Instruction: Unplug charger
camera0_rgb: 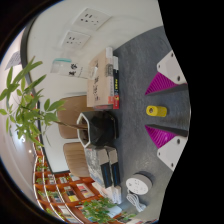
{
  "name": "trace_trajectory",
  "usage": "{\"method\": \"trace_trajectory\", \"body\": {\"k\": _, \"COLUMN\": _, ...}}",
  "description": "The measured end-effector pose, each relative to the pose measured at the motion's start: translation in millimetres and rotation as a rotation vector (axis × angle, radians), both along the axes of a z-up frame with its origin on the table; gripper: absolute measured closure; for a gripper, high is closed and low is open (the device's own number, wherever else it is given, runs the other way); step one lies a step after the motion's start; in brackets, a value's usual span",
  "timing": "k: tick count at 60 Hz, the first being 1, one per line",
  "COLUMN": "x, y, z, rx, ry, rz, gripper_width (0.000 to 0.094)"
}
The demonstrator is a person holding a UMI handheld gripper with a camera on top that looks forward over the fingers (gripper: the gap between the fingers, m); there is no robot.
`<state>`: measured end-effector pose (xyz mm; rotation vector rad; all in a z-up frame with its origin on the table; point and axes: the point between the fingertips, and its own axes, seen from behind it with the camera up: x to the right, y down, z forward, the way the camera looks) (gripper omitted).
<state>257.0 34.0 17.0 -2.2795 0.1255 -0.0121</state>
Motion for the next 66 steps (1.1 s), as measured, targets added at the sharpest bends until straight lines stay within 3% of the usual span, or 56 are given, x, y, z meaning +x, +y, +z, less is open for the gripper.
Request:
{"method": "trace_trajectory", "body": {"k": 16, "x": -30.9, "y": -28.4, "z": 174.9, "rx": 0.272, "ry": -0.041, "rz": -0.041, "gripper_width": 0.0102}}
{"method": "trace_trajectory", "body": {"k": 28, "x": -120.9, "y": -102.1, "z": 272.1, "rx": 0.401, "ry": 0.013, "rz": 0.02, "gripper_width": 0.0094}}
{"method": "trace_trajectory", "body": {"k": 36, "x": -186.9, "y": -150.9, "z": 275.2, "rx": 0.406, "ry": 0.002, "rz": 0.082, "gripper_width": 0.0098}}
{"method": "trace_trajectory", "body": {"k": 47, "x": -262.9, "y": -196.0, "z": 242.6, "rx": 0.327, "ry": 0.046, "rz": 0.157, "gripper_width": 0.0094}}
{"method": "trace_trajectory", "body": {"k": 66, "x": -303.0, "y": -217.1, "z": 229.4, "rx": 0.303, "ry": 0.025, "rz": 0.191, "gripper_width": 0.0078}}
